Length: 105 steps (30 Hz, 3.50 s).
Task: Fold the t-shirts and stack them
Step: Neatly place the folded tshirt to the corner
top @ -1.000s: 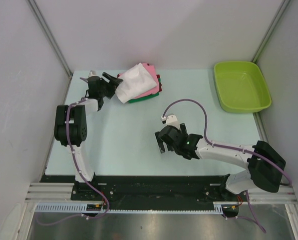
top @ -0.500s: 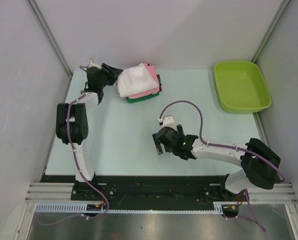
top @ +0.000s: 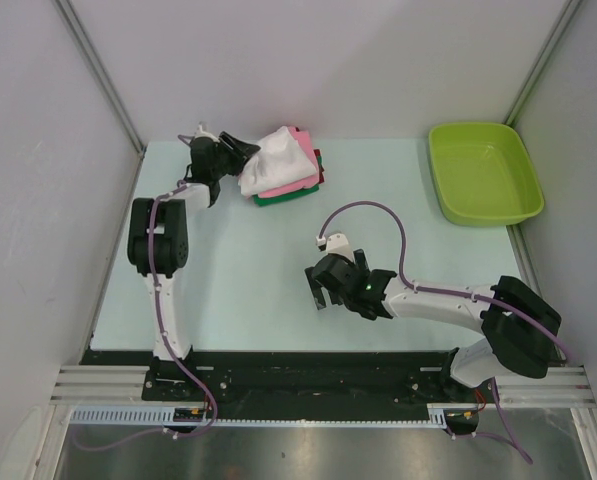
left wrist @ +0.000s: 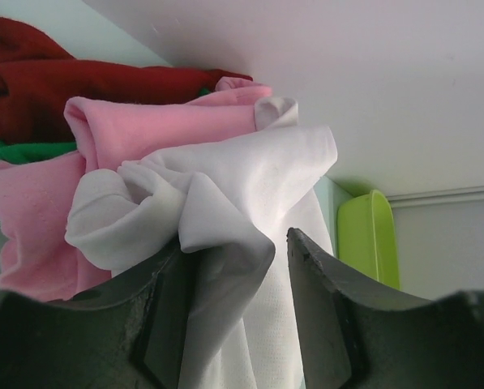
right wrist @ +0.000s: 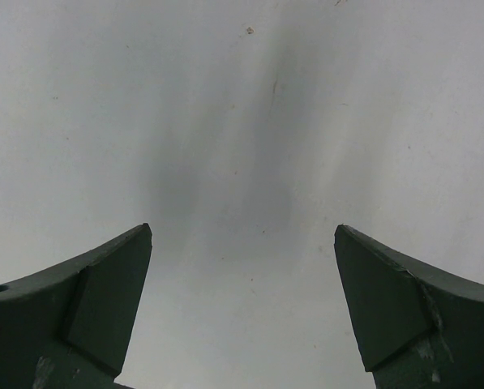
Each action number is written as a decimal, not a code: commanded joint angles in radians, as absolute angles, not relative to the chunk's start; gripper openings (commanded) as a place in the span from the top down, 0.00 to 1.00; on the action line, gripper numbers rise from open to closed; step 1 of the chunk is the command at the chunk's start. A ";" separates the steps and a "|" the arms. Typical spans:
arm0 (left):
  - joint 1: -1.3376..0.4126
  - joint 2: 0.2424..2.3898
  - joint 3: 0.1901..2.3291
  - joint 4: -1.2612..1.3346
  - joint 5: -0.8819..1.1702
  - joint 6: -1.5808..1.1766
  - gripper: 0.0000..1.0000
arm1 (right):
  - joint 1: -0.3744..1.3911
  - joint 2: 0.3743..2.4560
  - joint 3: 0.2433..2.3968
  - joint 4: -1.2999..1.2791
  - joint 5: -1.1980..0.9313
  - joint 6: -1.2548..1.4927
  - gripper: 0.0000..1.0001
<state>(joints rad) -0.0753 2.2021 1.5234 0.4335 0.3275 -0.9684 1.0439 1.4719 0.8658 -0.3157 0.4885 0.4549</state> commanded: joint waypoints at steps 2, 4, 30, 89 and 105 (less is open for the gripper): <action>-0.087 2.224 1.582 0.462 0.356 -0.962 0.46 | 1.045 1.480 0.867 -0.295 0.503 0.449 0.00; -0.086 2.215 1.580 0.454 0.360 -0.953 0.46 | 1.043 1.483 0.867 -0.290 0.502 0.448 0.00; -0.026 1.686 1.011 0.362 0.169 -0.929 0.00 | 0.549 1.670 1.434 -0.158 0.046 0.330 0.00; -0.155 1.178 0.456 0.506 0.347 -0.933 0.00 | 0.489 2.729 2.488 0.133 -0.022 0.368 1.00; -0.155 1.189 0.443 0.506 0.348 -0.923 0.00 | 0.488 2.579 2.252 0.249 0.164 0.357 1.00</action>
<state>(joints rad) -0.1505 1.1896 0.4431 0.4633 0.3271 -0.9482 0.4969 2.6678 2.2681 0.2096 0.0925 0.3805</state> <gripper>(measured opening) 0.996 0.014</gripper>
